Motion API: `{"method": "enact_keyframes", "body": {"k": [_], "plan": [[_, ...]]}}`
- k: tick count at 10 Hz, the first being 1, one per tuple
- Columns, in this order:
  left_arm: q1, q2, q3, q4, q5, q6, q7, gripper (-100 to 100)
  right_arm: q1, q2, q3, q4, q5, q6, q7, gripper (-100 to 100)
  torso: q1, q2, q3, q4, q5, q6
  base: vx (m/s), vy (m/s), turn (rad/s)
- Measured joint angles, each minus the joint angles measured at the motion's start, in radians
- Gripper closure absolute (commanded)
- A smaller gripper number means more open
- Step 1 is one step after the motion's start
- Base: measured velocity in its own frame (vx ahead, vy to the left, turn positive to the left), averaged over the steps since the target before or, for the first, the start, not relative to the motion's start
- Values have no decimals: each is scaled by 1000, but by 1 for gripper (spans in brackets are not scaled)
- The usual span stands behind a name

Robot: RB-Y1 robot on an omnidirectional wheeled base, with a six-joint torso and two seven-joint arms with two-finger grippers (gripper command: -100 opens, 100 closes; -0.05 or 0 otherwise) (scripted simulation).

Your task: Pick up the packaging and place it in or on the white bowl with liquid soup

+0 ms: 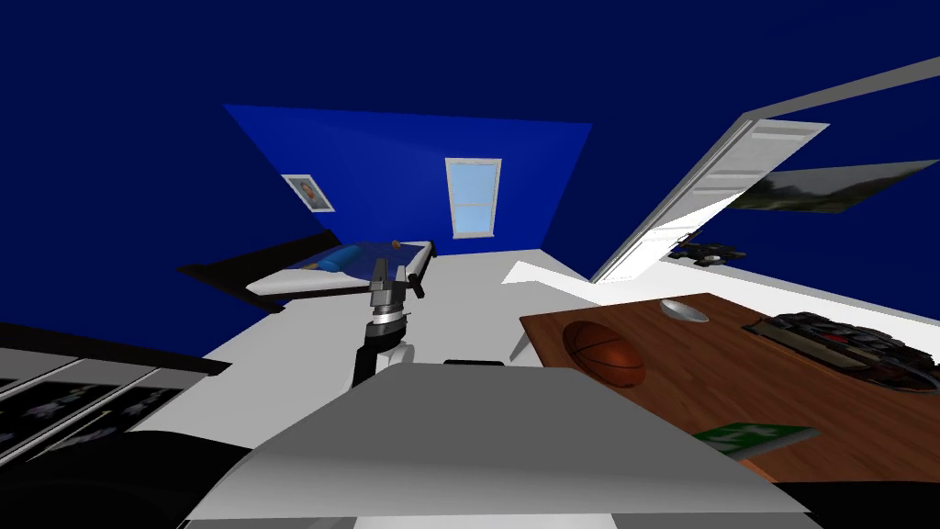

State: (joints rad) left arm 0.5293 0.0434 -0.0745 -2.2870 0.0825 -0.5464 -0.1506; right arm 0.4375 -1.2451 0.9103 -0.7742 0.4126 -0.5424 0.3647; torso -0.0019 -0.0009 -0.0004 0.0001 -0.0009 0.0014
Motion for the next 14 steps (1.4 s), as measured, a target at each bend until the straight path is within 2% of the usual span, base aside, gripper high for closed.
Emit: {"method": "enact_keyframes", "body": {"k": [1,5,6,7,10,11,12,14], "plan": [[0,0,0,0,0,0,0,0,0,3,0,2,1,1,1,100,2,0,0,0,1,0,0,0,0],[0,0,0,0,0,0,0,0,0,4,0,1,0,0,0,100,1,0,0,0,1,-1,0,0,0],[0,0,0,0,0,0,0,0,0,4,0,1,0,0,0,0,1,0,0,0,1,-1,0,0,0],[0,0,0,0,0,0,0,0,0,4,0,1,0,0,0,100,1,0,0,0,1,-1,-3,15,-40],[0,0,0,0,0,0,0,0,10,-49,-1,-30,-11,-14,-2,100,5,0,0,0,3,0,1,33,-42],[0,0,0,0,0,0,0,0,10,-51,-1,-29,-12,-17,-3,0,4,0,0,0,3,0,0,0,0],[0,0,0,0,0,0,0,0,10,-50,-1,-30,-11,-17,-3,100,3,0,0,0,3,-1,-34,104,98],[0,0,0,0,0,0,0,0,28,-77,3,-4,-21,-20,-7,100,12,3,2,1,6,0,-63,130,61]]}}
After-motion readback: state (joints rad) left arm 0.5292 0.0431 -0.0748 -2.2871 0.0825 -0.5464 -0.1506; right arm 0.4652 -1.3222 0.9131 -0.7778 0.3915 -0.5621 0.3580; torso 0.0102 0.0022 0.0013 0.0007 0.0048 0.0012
